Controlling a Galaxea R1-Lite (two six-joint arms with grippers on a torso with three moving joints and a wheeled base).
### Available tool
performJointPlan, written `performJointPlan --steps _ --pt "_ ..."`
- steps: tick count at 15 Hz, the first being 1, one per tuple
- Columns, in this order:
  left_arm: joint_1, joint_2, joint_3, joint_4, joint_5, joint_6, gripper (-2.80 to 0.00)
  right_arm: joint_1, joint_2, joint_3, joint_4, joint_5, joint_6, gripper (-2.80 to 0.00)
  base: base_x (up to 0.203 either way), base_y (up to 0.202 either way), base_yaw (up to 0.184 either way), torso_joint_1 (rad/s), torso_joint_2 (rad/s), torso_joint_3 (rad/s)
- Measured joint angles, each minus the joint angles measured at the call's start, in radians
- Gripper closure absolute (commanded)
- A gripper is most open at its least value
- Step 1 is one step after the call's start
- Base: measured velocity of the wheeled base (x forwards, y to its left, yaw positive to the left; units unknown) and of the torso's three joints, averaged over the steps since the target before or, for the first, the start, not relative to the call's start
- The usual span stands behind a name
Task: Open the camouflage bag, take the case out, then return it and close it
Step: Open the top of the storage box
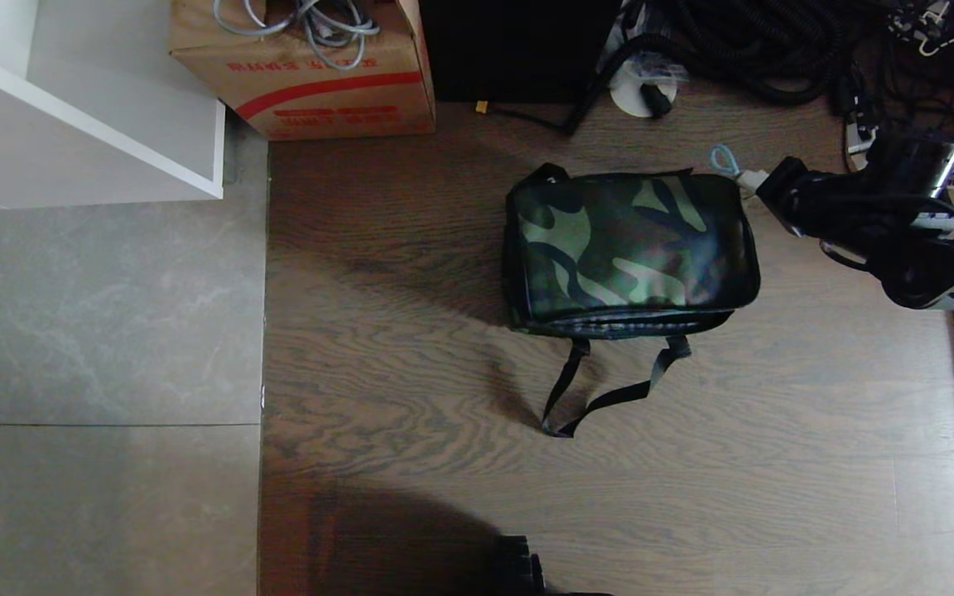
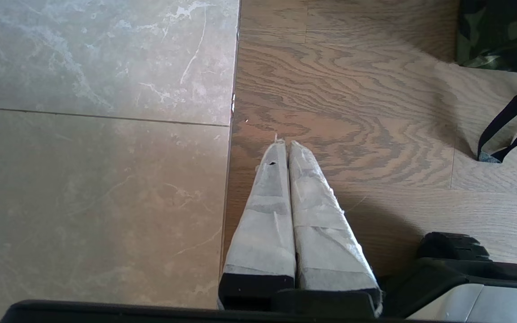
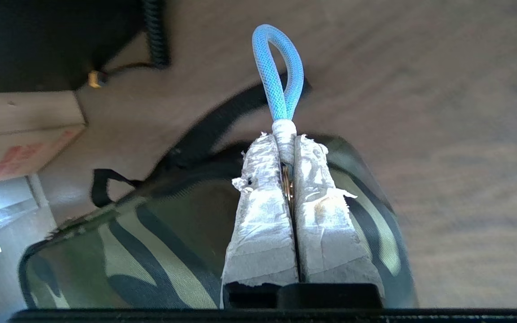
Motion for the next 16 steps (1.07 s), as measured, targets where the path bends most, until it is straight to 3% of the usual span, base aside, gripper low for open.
performJointPlan --steps 8,9,16 --pt "0.000 0.000 0.000 0.000 0.000 0.000 0.00 0.008 0.031 -0.043 -0.088 0.020 -0.008 0.00 0.000 0.000 0.000 0.000 0.00 0.000" --pt "0.001 0.000 0.000 0.000 0.000 0.000 0.00 0.008 0.033 -0.045 -0.088 0.020 -0.007 -2.80 0.000 0.000 0.000 0.000 0.00 0.000" --pt "0.000 0.000 0.000 0.000 0.000 0.000 0.00 0.001 0.028 -0.003 -0.133 0.018 -0.008 -2.80 0.000 0.000 0.000 0.000 0.00 0.000"
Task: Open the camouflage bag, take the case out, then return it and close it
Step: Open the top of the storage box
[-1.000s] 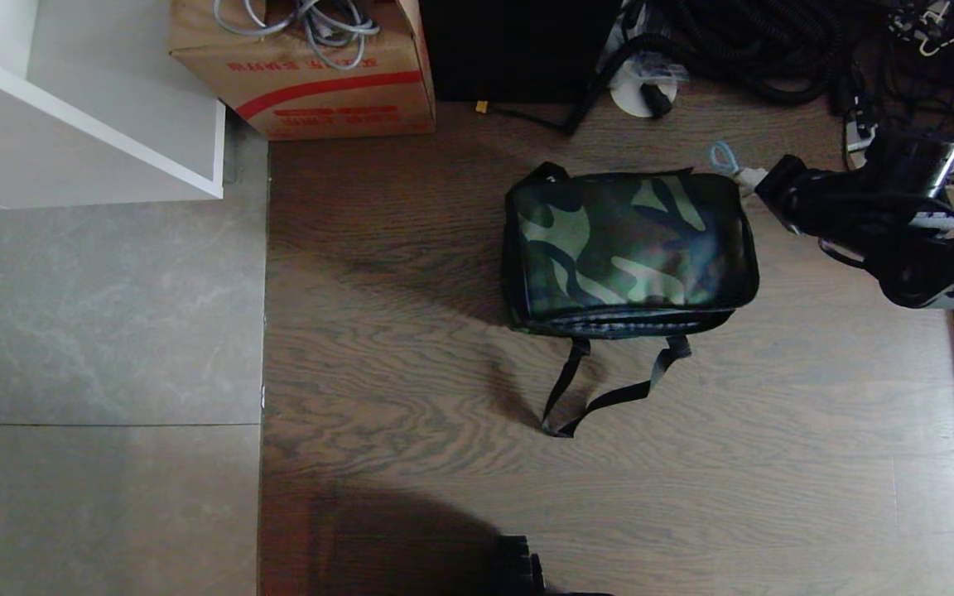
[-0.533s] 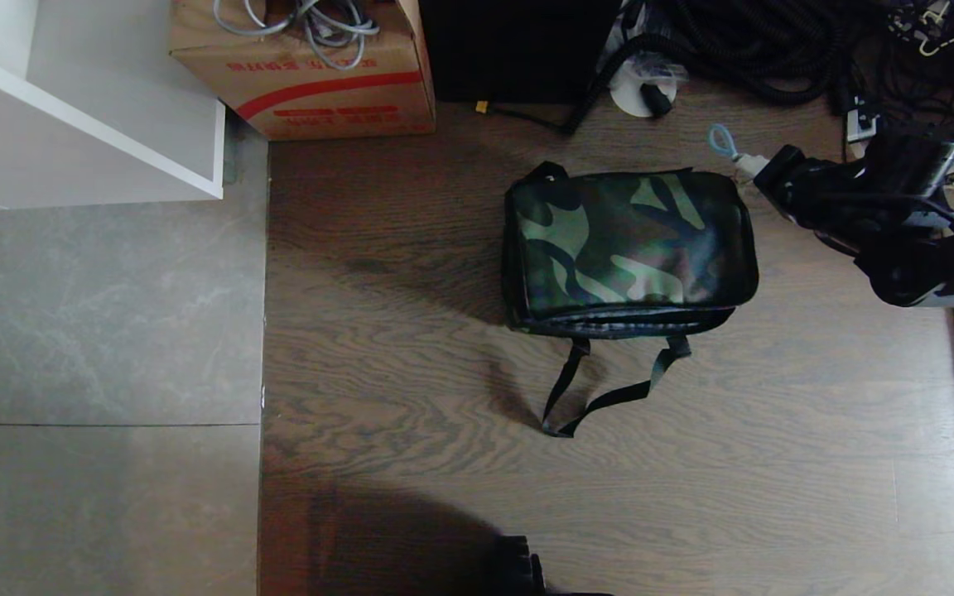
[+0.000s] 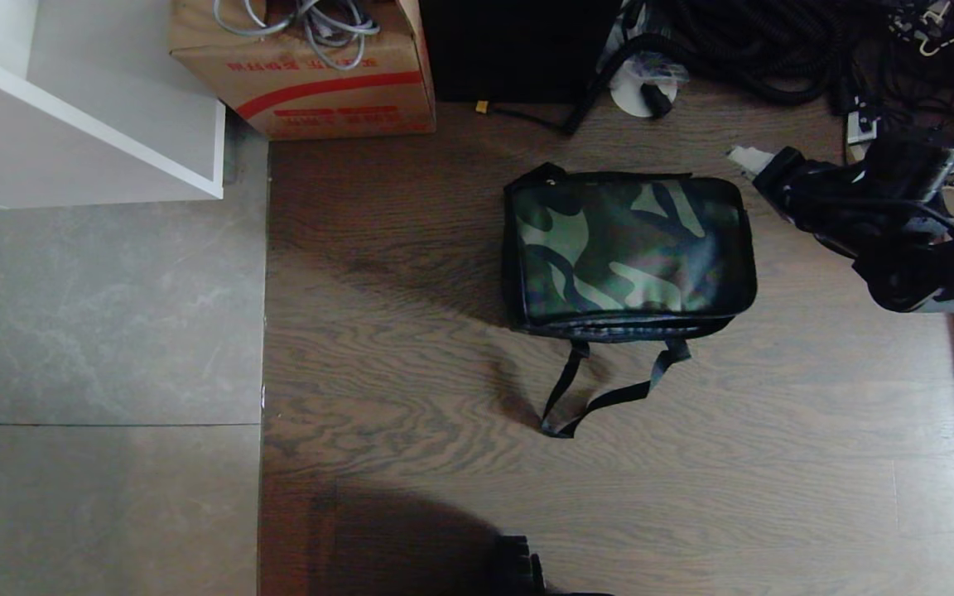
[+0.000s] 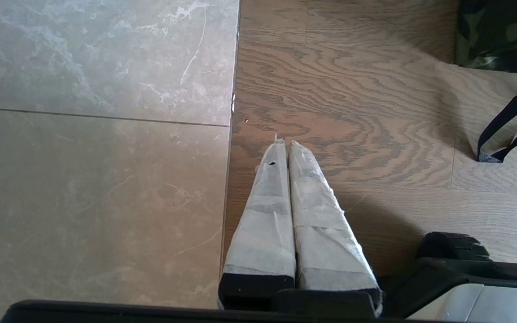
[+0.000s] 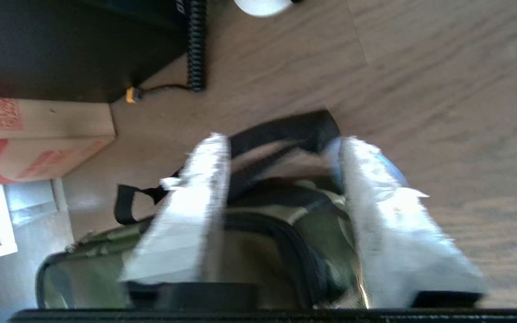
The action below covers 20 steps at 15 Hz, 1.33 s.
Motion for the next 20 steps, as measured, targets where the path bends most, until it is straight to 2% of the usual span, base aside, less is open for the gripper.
performJointPlan --steps 3,9,12,17,19,20 --pt "0.000 0.000 0.000 0.000 0.000 0.000 0.00 -0.030 -0.039 0.089 0.014 0.029 0.008 -2.80 0.000 0.000 0.000 0.000 0.00 0.000" --pt "0.000 0.000 0.000 0.000 -0.001 0.000 0.00 -0.075 -0.200 0.340 0.098 0.175 0.027 -2.80 0.000 0.000 0.000 0.000 0.00 0.000" --pt "0.000 0.000 0.000 0.000 -0.001 0.000 0.00 -0.058 -0.274 0.465 0.193 0.242 0.027 -2.80 0.000 0.000 0.000 0.000 0.00 0.000" --pt "0.000 0.000 0.000 0.000 -0.001 0.000 0.00 0.012 -0.315 0.541 0.290 0.247 0.034 -2.80 0.000 0.000 0.000 0.000 0.00 0.000" --pt "0.000 0.000 0.000 0.000 0.000 0.000 0.00 0.024 -0.317 0.543 0.289 0.247 0.095 -2.80 0.000 0.000 0.000 0.000 0.00 0.000" --pt "0.000 0.000 0.000 0.000 -0.001 0.000 0.00 0.029 -0.317 0.537 0.282 0.247 0.156 -2.80 0.000 0.000 0.000 0.000 0.00 0.000"
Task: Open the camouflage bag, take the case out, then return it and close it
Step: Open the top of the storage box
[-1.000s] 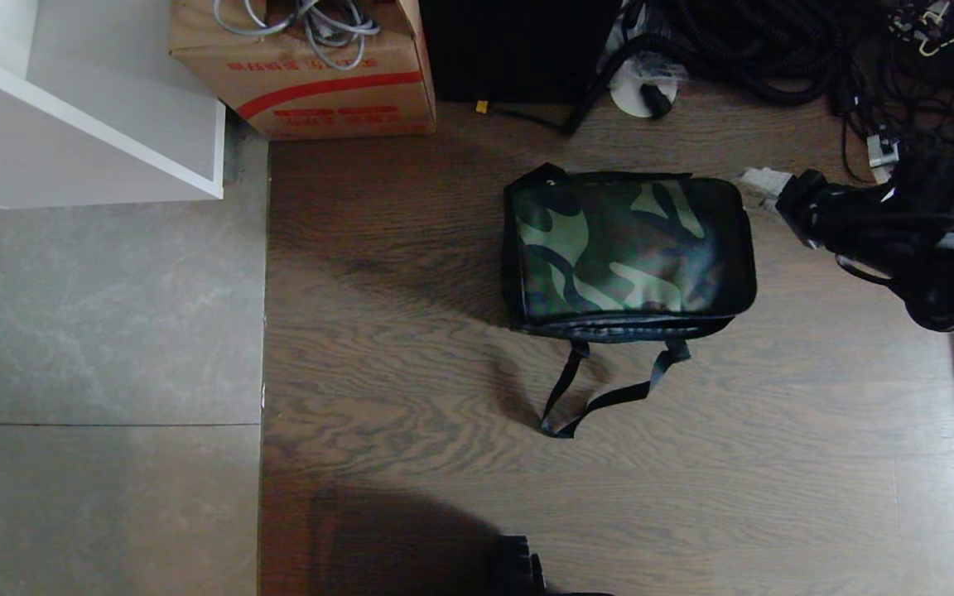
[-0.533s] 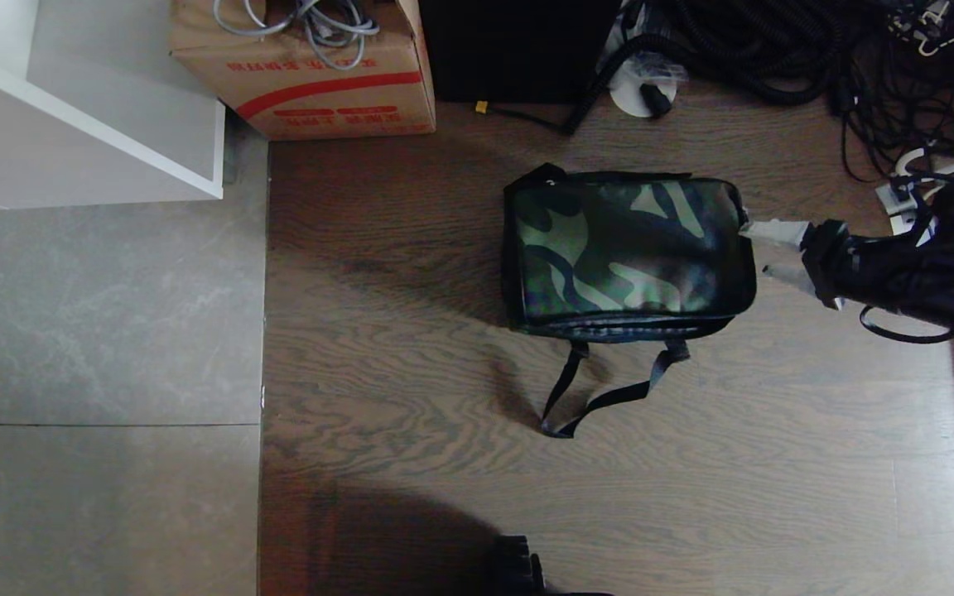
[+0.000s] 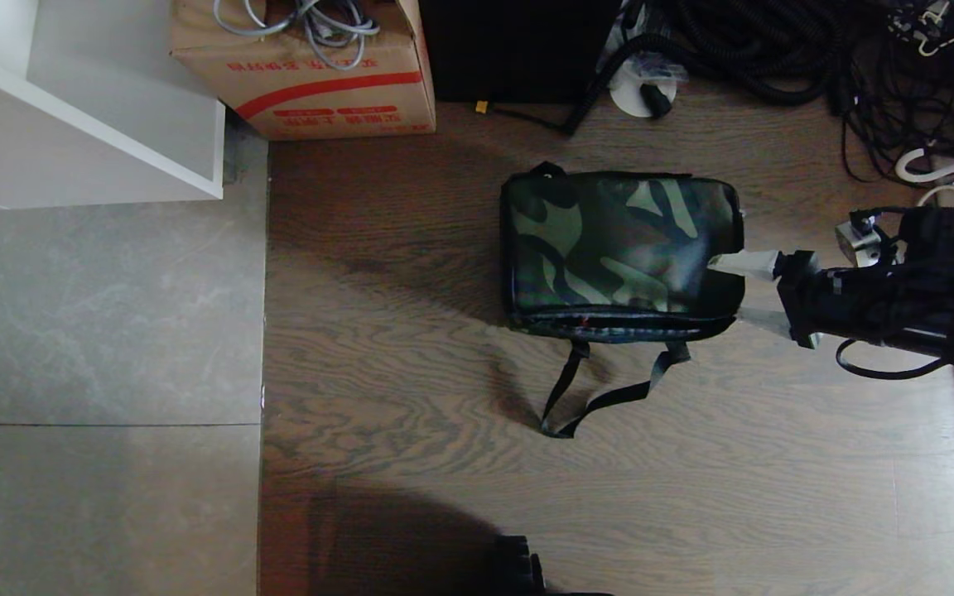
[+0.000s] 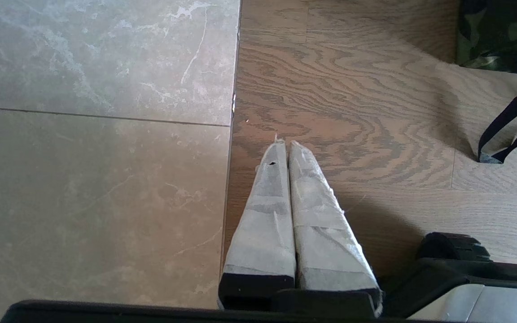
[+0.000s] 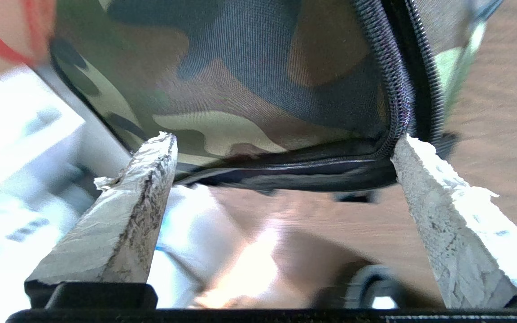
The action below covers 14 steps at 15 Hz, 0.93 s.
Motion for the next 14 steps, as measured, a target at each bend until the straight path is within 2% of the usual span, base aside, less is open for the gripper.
performJointPlan --steps 2,6,14 --pt "0.001 0.000 0.000 0.000 0.000 0.000 0.00 0.003 -0.001 -0.004 -0.001 0.005 0.060 -2.80 0.000 0.000 0.000 0.000 0.00 0.000" --pt "0.000 0.000 0.000 0.000 0.000 0.000 0.00 0.004 -0.001 0.024 0.011 0.034 0.023 -2.80 0.000 0.000 0.000 0.000 0.00 0.000" --pt "0.000 0.000 0.000 0.000 0.000 0.000 0.00 0.007 0.069 -0.013 0.000 0.029 0.038 -2.80 0.000 0.000 0.000 0.000 0.00 0.000"
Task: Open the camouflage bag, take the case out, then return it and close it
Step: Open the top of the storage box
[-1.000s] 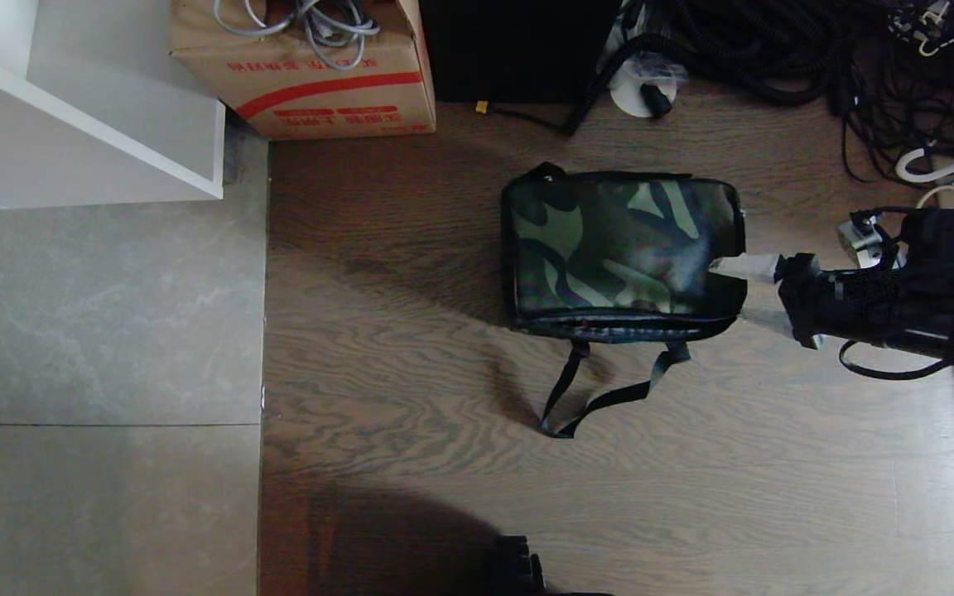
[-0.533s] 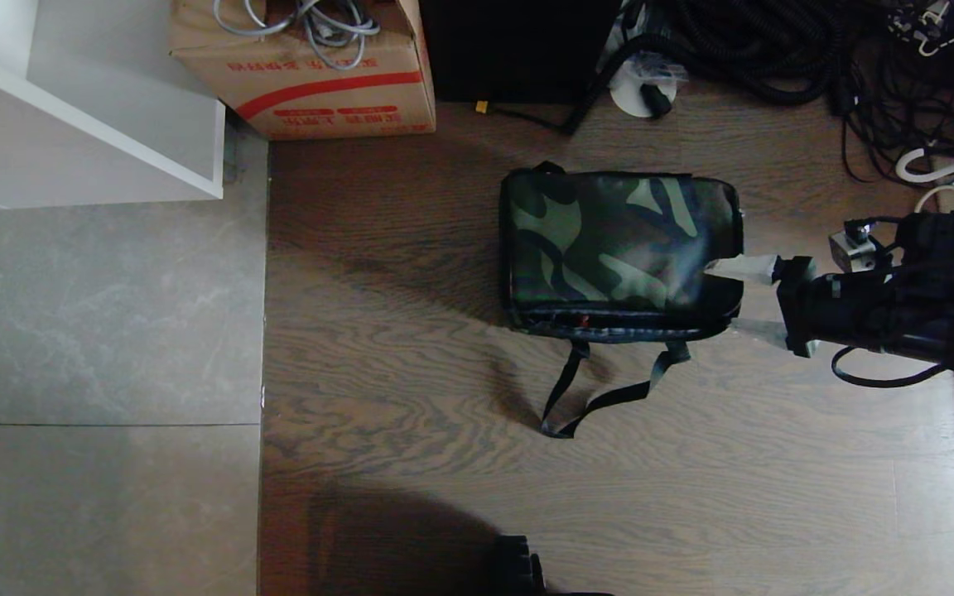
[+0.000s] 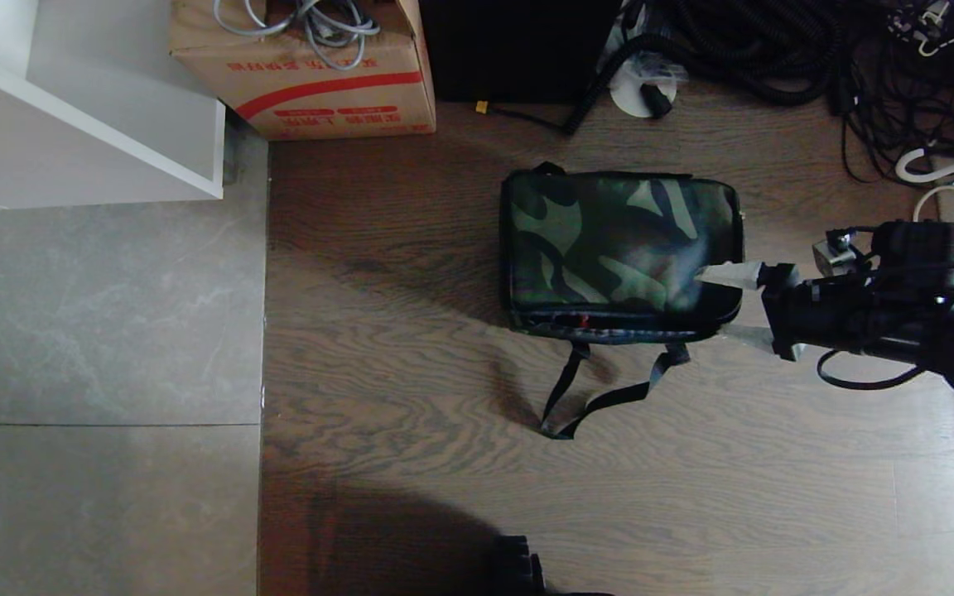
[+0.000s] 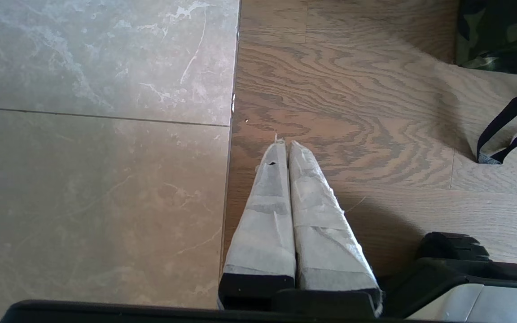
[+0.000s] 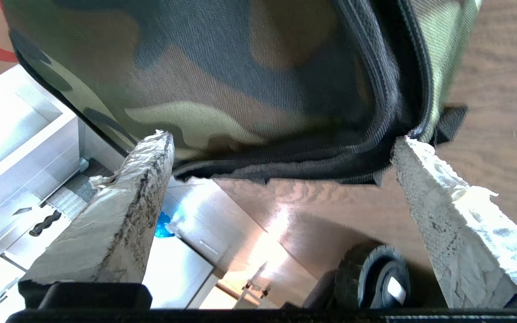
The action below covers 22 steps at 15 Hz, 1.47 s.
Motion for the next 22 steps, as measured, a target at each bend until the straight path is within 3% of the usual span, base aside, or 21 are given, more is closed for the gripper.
performJointPlan --steps 9,12,22 --pt "0.000 0.000 0.000 0.000 0.000 0.000 0.00 -0.005 0.053 -0.106 -0.002 -0.040 0.005 -2.80 0.000 0.000 0.000 0.000 0.00 0.000" --pt "0.000 0.000 0.000 0.000 0.000 0.000 0.00 -0.009 0.047 -0.132 -0.002 -0.042 0.049 -2.80 0.000 0.000 0.000 0.000 0.00 0.000" --pt "0.000 0.000 0.000 0.000 0.000 0.000 0.00 -0.014 -0.005 -0.137 -0.003 -0.036 0.052 -2.80 0.000 0.000 0.000 0.000 0.00 0.000"
